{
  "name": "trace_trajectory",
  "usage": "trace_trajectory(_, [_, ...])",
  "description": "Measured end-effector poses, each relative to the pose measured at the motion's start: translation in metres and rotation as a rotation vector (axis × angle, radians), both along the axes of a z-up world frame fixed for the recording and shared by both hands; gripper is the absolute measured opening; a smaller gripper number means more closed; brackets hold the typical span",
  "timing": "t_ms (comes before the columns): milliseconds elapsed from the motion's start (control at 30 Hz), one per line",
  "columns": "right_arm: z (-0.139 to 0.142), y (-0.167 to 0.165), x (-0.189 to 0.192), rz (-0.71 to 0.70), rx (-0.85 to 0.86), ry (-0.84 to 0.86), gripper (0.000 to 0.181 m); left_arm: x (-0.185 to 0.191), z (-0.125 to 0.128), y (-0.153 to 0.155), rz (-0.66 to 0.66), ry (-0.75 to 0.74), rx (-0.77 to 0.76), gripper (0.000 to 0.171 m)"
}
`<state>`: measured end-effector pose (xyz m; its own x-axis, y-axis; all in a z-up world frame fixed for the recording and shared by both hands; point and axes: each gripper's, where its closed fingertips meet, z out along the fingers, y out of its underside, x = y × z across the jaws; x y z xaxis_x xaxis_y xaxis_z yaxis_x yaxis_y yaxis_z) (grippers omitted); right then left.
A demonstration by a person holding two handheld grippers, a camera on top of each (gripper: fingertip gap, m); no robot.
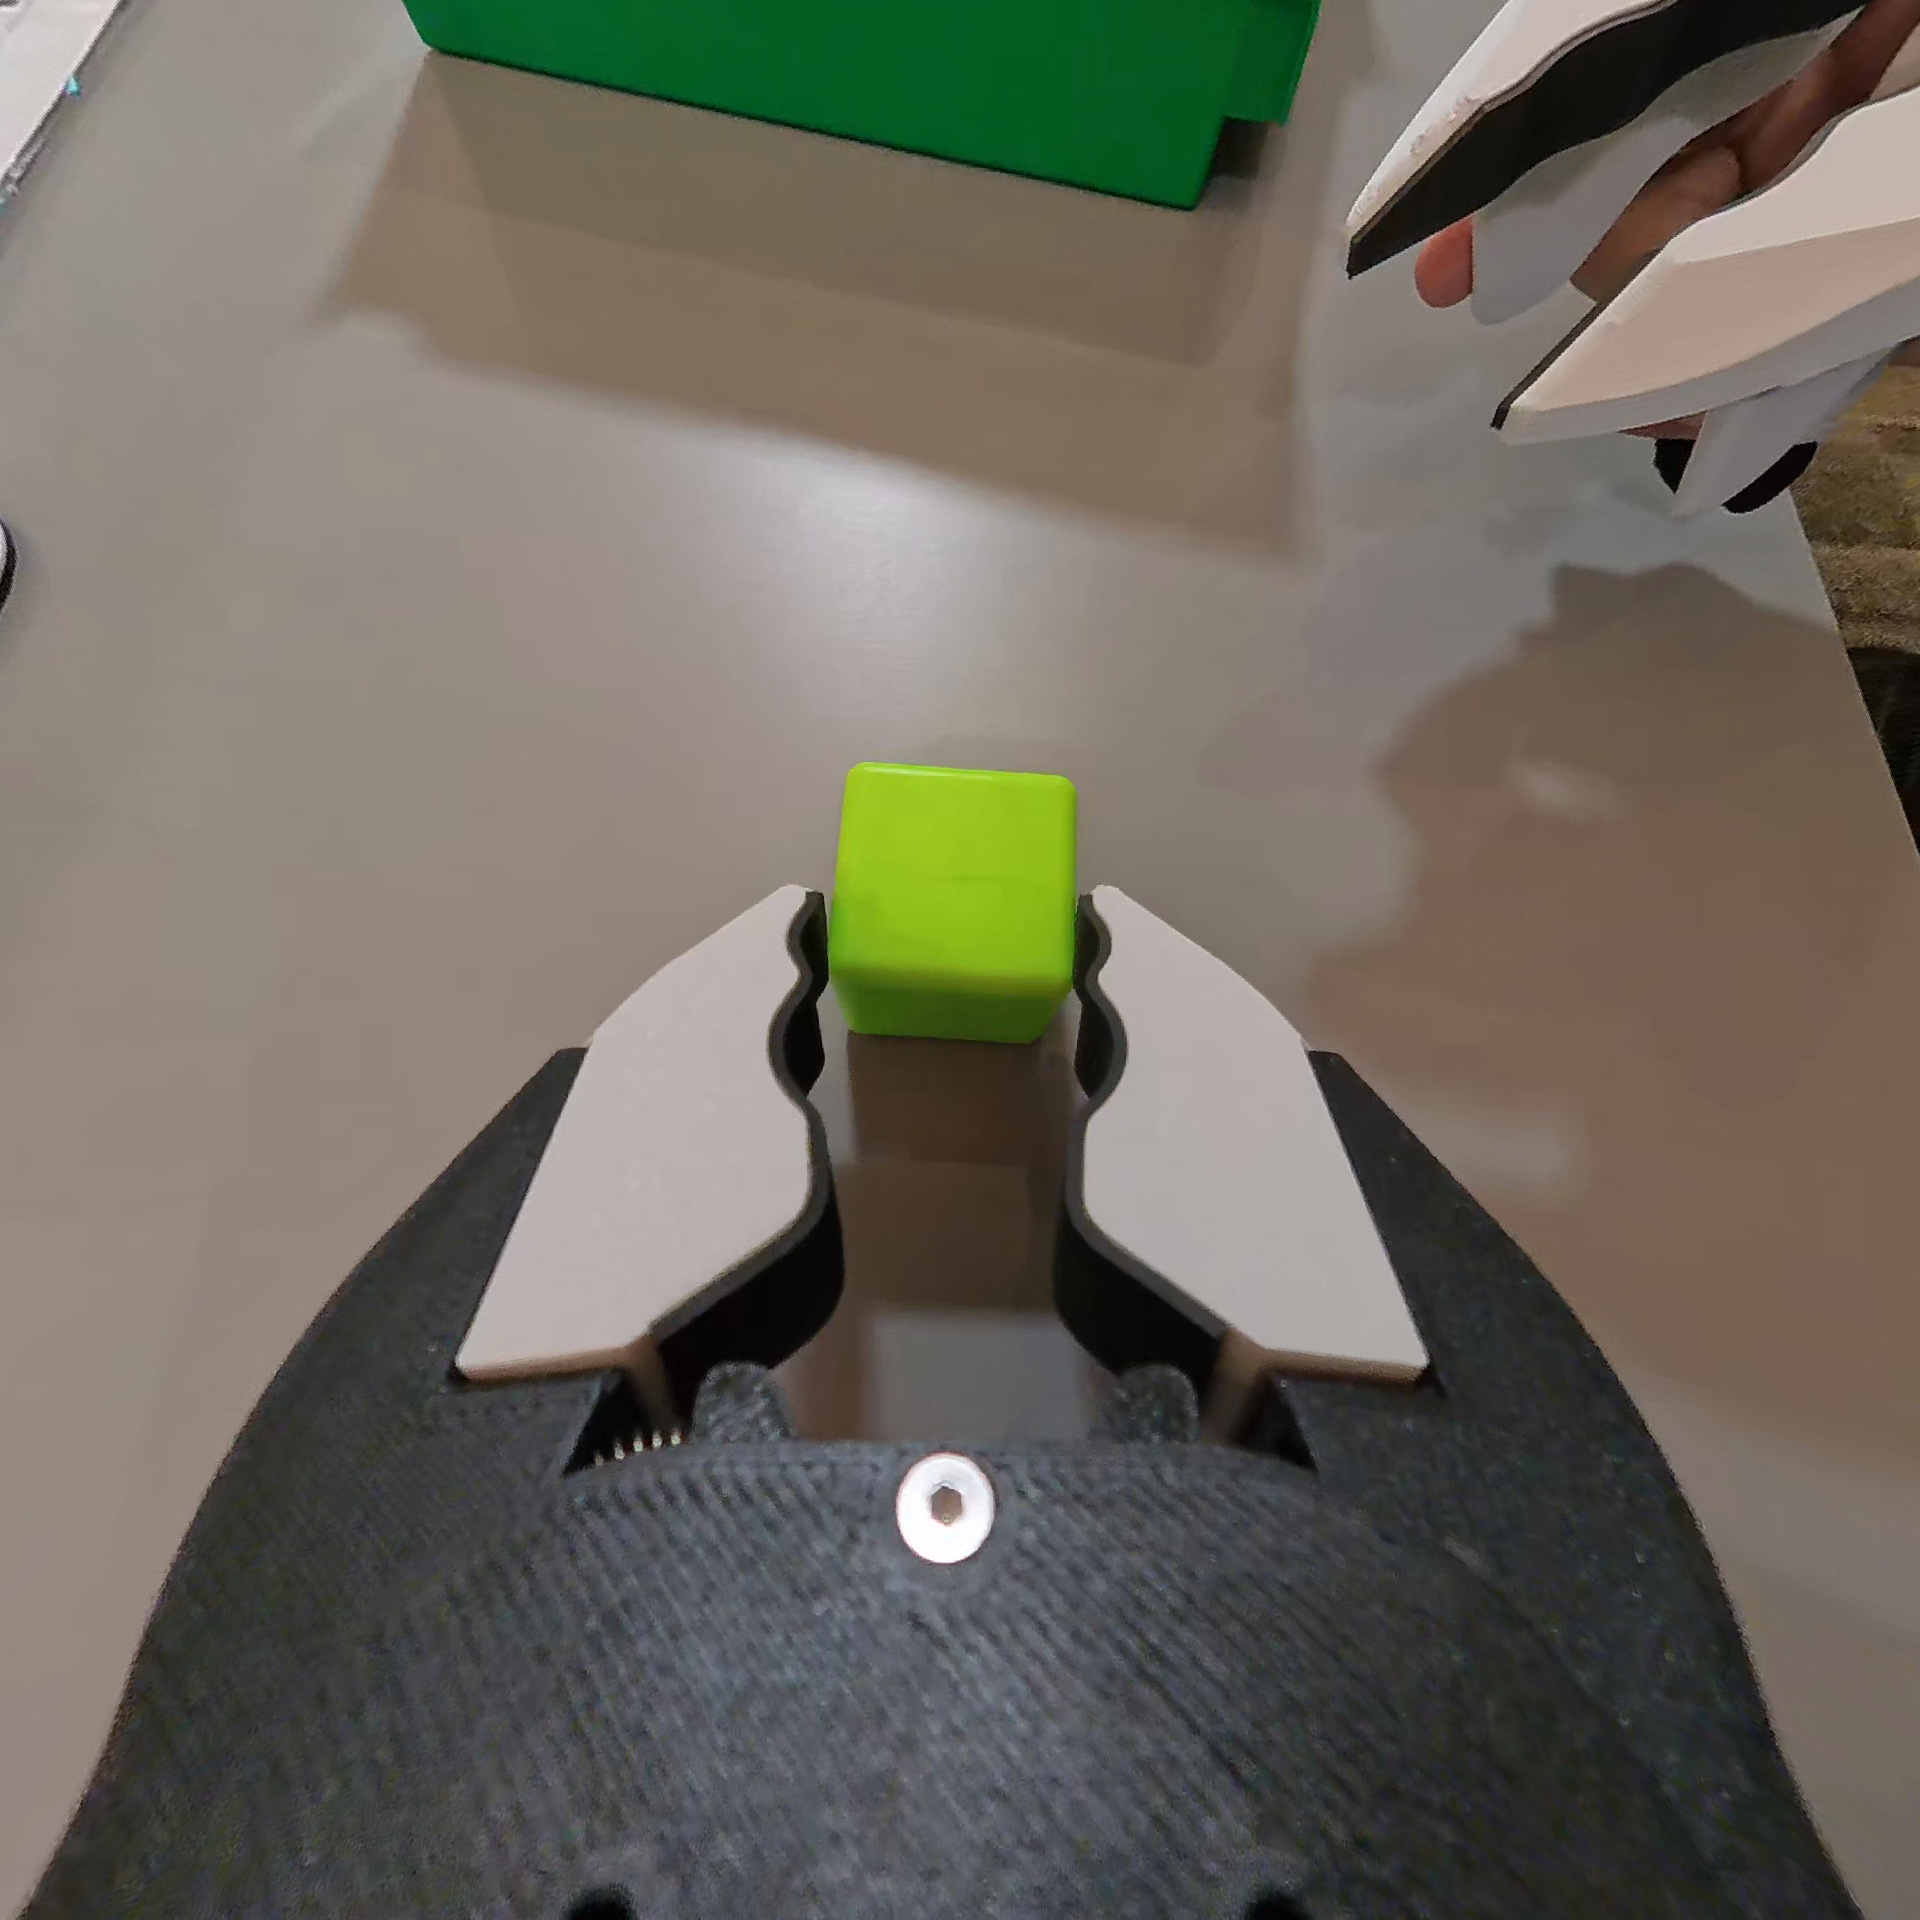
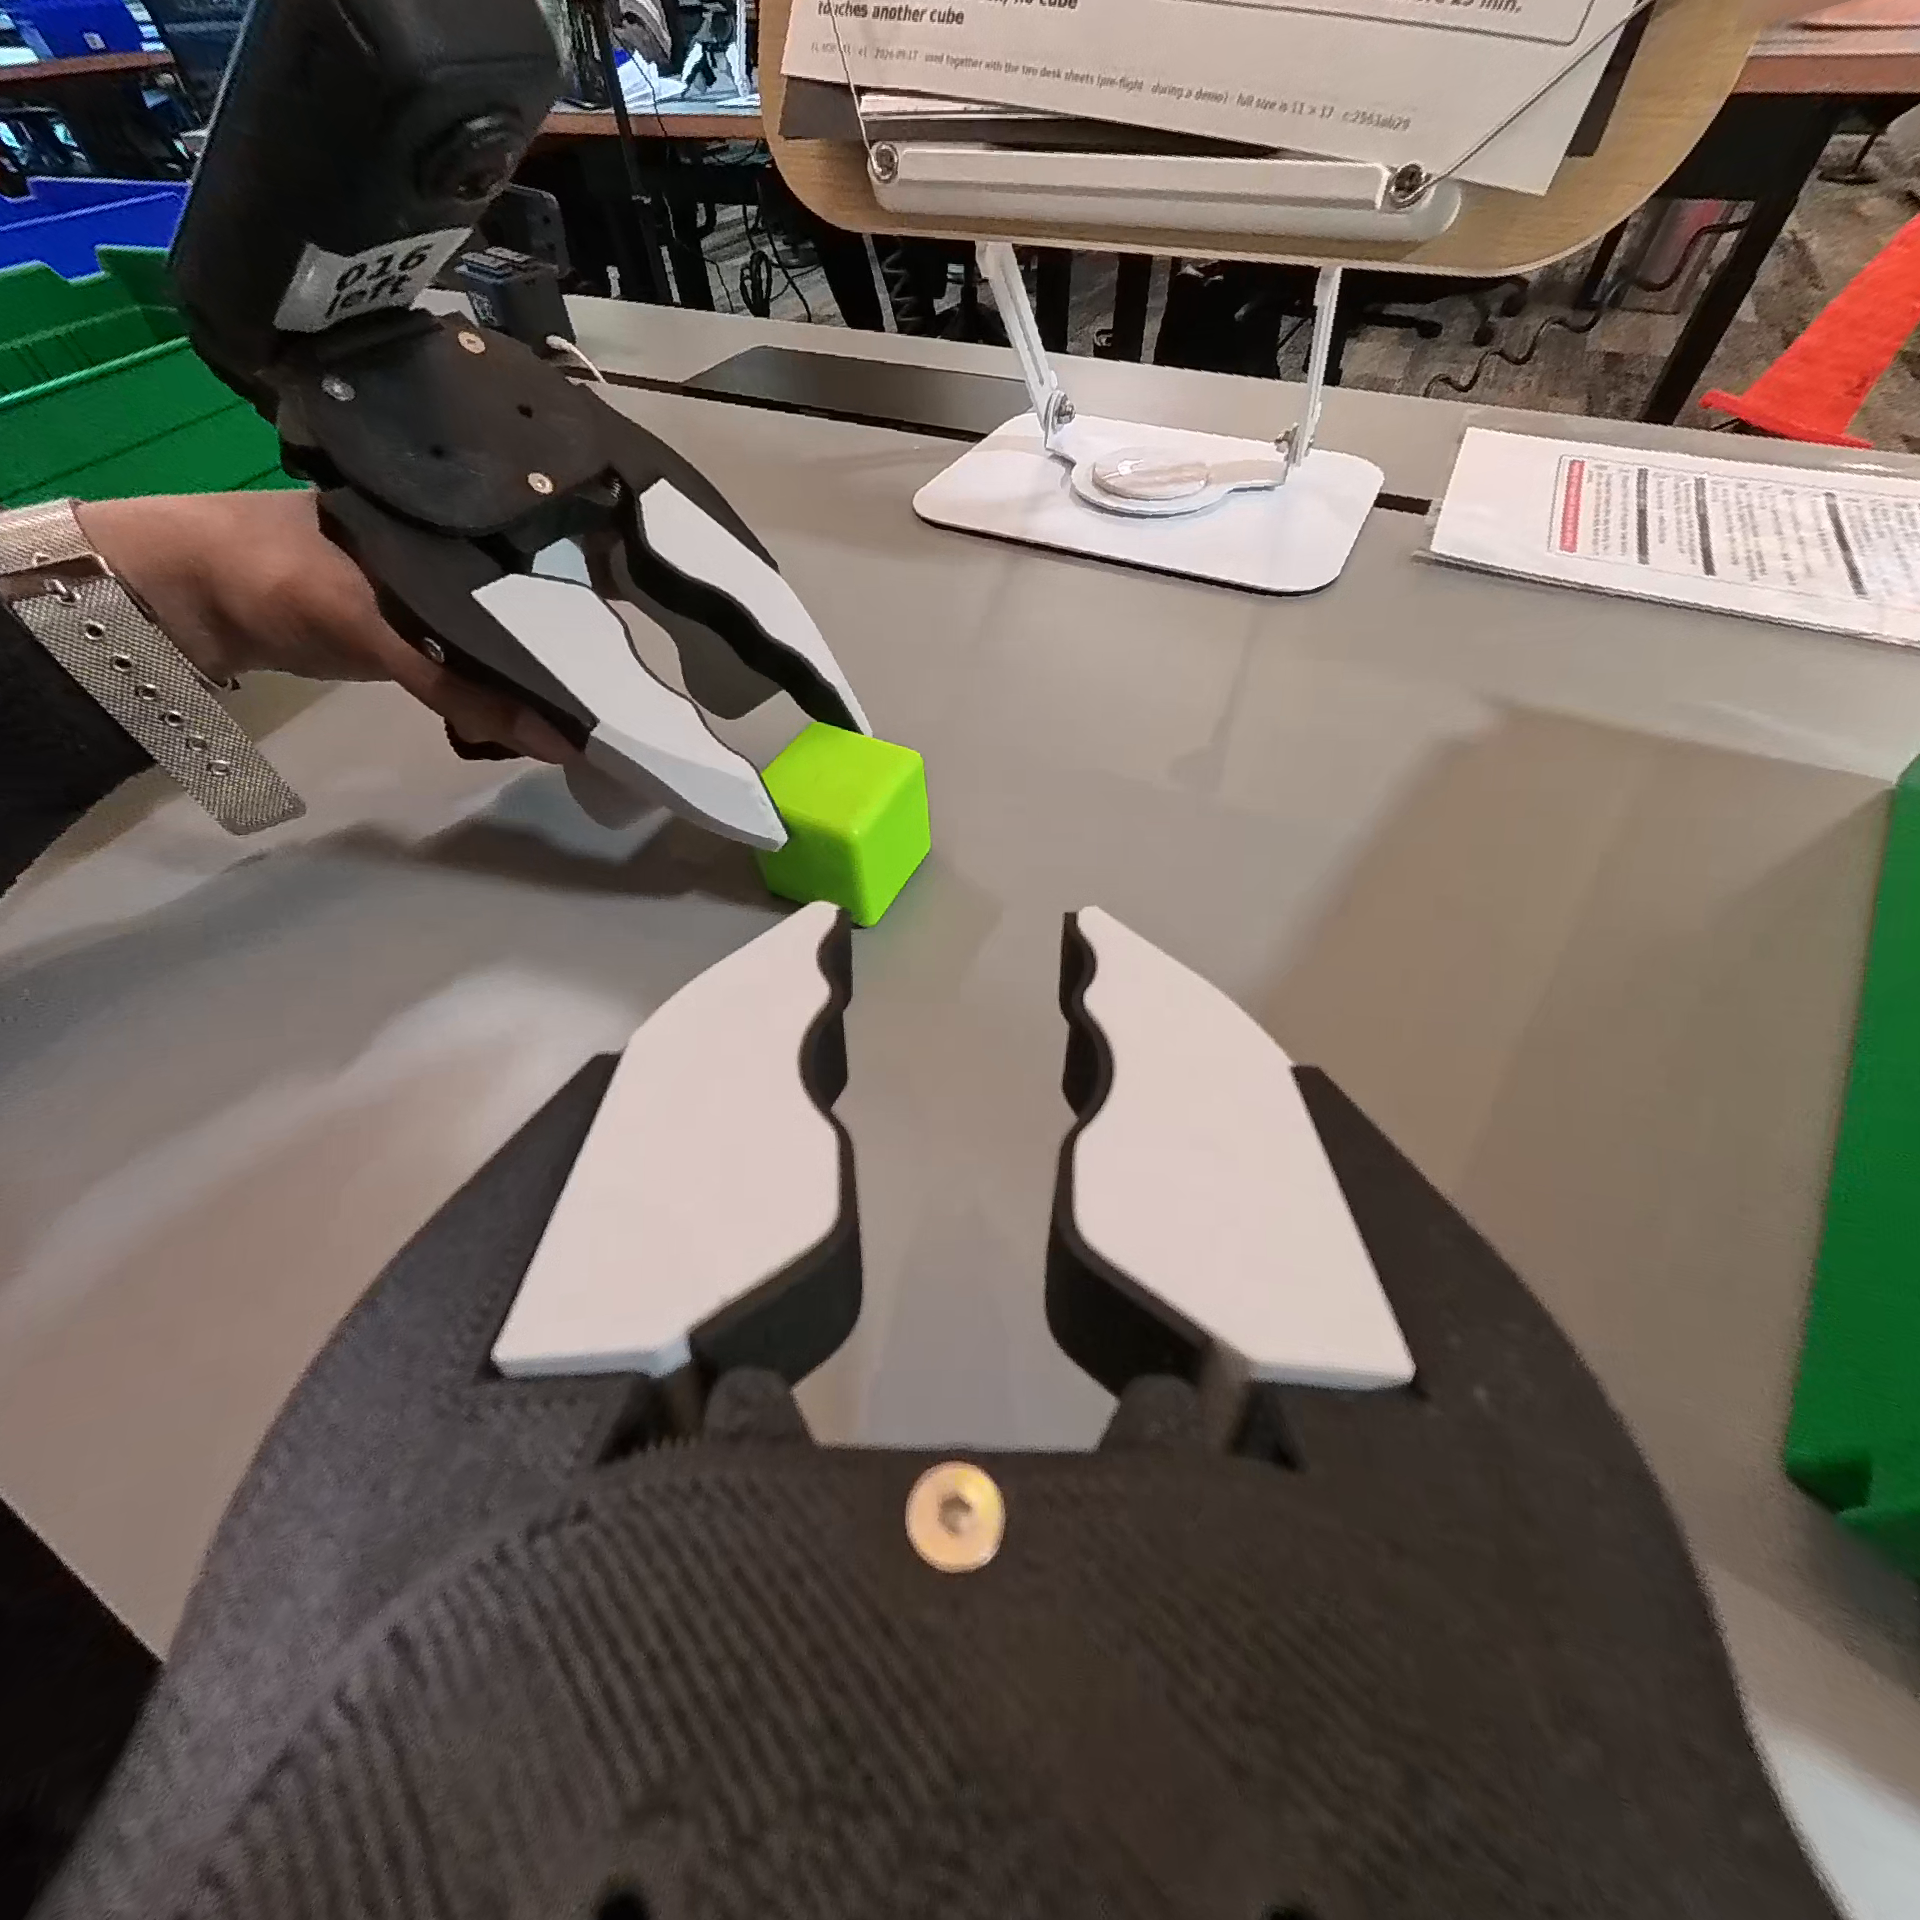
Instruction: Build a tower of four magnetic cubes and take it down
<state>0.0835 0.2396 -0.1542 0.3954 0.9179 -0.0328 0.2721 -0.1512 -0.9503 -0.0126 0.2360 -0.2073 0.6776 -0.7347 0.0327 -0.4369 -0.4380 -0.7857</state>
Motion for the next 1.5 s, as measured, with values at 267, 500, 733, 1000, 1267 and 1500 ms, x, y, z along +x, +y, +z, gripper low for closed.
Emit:
trace_trajectory(267, [0.000, 0.000, 0.000, 0.001, -0.008, 0.002, 0.039, 0.000, 0.001, 0.001, 0.006, -0.001, 0.016, 0.046])
trace_trajectory(500, [-0.001, -0.001, 0.000, 0.006, -0.012, -0.003, 0.040, -0.005, 0.003, 0.002, 0.027, 0.001, 0.016, 0.049])
trace_trajectory(733, [-0.001, -0.001, 0.000, 0.005, -0.016, 0.001, 0.040, -0.007, 0.007, -0.002, 0.042, 0.027, 0.005, 0.056])
trace_trajectory(1000, [0.004, -0.007, -0.010, 0.041, -0.071, 0.047, 0.040, -0.072, 0.109, -0.018, 0.400, -0.028, 0.254, 0.067])
trace_trajectory(1267, [0.002, -0.029, -0.051, 0.174, -0.084, 0.033, 0.041, -0.310, 0.147, -0.192, 1.438, 0.254, 0.420, 0.071])
trace_trajectory(1500, [-0.002, -0.050, -0.076, 0.260, -0.030, -0.010, 0.041, -0.363, 0.059, -0.286, 1.714, 0.211, 0.106, 0.072])
